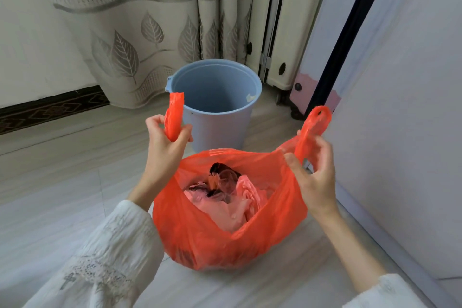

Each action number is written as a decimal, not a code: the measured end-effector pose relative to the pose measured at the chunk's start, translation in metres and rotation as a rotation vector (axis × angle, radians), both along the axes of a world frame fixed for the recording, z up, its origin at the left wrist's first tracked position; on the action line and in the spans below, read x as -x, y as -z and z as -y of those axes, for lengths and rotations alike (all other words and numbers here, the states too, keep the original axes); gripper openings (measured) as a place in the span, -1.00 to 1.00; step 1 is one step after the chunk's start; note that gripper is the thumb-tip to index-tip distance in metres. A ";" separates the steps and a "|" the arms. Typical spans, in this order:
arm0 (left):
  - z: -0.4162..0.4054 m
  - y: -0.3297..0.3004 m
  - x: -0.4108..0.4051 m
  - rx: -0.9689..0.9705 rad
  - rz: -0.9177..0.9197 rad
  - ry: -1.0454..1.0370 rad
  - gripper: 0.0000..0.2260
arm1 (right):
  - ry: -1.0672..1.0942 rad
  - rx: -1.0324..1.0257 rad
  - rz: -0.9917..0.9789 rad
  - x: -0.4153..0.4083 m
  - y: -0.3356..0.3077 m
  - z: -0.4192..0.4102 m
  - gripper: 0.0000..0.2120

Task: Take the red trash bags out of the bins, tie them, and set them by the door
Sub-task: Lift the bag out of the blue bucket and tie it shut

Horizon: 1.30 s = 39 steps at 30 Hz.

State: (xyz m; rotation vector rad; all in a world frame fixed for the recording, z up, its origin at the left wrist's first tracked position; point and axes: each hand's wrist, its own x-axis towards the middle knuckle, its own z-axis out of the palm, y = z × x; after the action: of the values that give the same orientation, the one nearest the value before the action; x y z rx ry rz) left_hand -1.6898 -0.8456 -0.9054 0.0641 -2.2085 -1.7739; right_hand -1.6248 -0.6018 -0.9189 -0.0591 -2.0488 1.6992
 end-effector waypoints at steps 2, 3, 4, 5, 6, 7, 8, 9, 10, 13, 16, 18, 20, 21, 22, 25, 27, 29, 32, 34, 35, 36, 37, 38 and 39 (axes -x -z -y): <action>0.002 -0.002 0.000 0.012 0.012 0.009 -0.69 | 0.013 -0.013 -0.043 -0.006 0.005 -0.006 -0.53; 0.005 -0.003 -0.001 0.039 0.022 0.019 -0.65 | 0.004 -0.021 -0.053 -0.007 0.008 -0.008 -0.51; 0.009 -0.003 -0.001 0.080 0.032 0.030 -0.60 | -0.014 -0.042 -0.043 -0.007 0.010 -0.009 -0.46; 0.015 -0.004 -0.003 0.125 0.046 0.053 -0.56 | -0.043 -0.077 -0.006 -0.007 0.012 -0.009 -0.38; 0.022 -0.005 -0.005 0.163 0.066 0.087 -0.50 | -0.082 -0.118 0.054 -0.007 0.014 -0.008 -0.25; 0.030 -0.005 -0.008 0.191 0.089 0.125 -0.45 | -0.125 -0.154 0.119 -0.007 0.017 -0.007 -0.13; 0.039 -0.004 -0.012 0.207 0.107 0.162 -0.42 | -0.169 -0.183 0.174 -0.007 0.020 -0.006 -0.02; 0.047 -0.002 -0.017 0.210 0.122 0.199 -0.40 | -0.205 -0.212 0.213 -0.006 0.024 -0.005 0.05; 0.052 0.001 -0.024 0.197 0.139 0.239 -0.38 | -0.229 -0.248 0.242 -0.006 0.028 -0.003 0.09; 0.052 0.018 -0.042 0.060 0.223 0.386 -0.30 | -0.238 -0.346 0.352 -0.001 0.037 0.008 0.16; 0.043 0.035 -0.041 0.015 0.319 0.416 -0.39 | -0.225 -0.391 0.421 0.017 0.038 0.019 -0.07; 0.038 0.038 -0.031 0.081 0.323 0.399 -0.56 | -0.196 -0.487 0.349 0.028 0.036 0.026 -0.62; 0.030 0.040 -0.021 0.189 0.247 0.441 -0.70 | -0.151 -0.476 0.309 0.034 0.038 0.032 -0.86; 0.024 0.041 -0.018 0.226 0.208 0.472 -0.74 | -0.134 -0.421 0.294 0.035 0.041 0.033 -0.85; 0.018 0.041 -0.016 0.245 0.176 0.495 -0.77 | -0.121 -0.323 0.294 0.034 0.042 0.034 -0.83; 0.001 0.040 -0.017 0.038 0.151 0.452 -0.92 | -0.127 0.125 0.404 0.030 0.046 0.035 -0.83; -0.001 0.042 -0.016 -0.163 0.160 0.287 -0.95 | -0.081 0.339 0.425 0.029 0.047 0.035 -0.82; 0.004 0.047 -0.014 -0.245 0.140 0.158 -0.88 | -0.013 0.471 0.397 0.031 0.048 0.032 -0.78; 0.012 0.058 -0.013 -0.322 0.173 0.073 -0.79 | -0.042 0.589 0.414 0.033 0.049 0.032 -0.73; 0.013 0.063 -0.012 -0.376 0.197 0.056 -0.76 | -0.076 0.706 0.420 0.033 0.048 0.036 -0.72; 0.012 0.064 -0.011 -0.390 0.204 0.049 -0.77 | -0.083 0.784 0.428 0.034 0.047 0.038 -0.72; 0.012 0.064 -0.010 -0.392 0.204 0.040 -0.78 | -0.085 0.852 0.432 0.036 0.045 0.040 -0.71; 0.012 0.064 -0.010 -0.384 0.198 0.033 -0.81 | -0.080 0.905 0.439 0.038 0.043 0.042 -0.70; 0.012 0.065 -0.010 -0.375 0.189 0.030 -0.83 | -0.067 0.918 0.450 0.039 0.041 0.043 -0.70; 0.014 0.067 -0.011 -0.352 0.178 0.033 -0.83 | -0.045 0.888 0.460 0.040 0.041 0.043 -0.70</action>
State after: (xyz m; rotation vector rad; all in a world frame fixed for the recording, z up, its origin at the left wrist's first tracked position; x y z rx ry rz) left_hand -1.6790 -0.8596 -0.9726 0.2739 -1.9906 -2.2338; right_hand -1.6652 -0.6446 -0.9600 -0.7464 -1.3785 2.6745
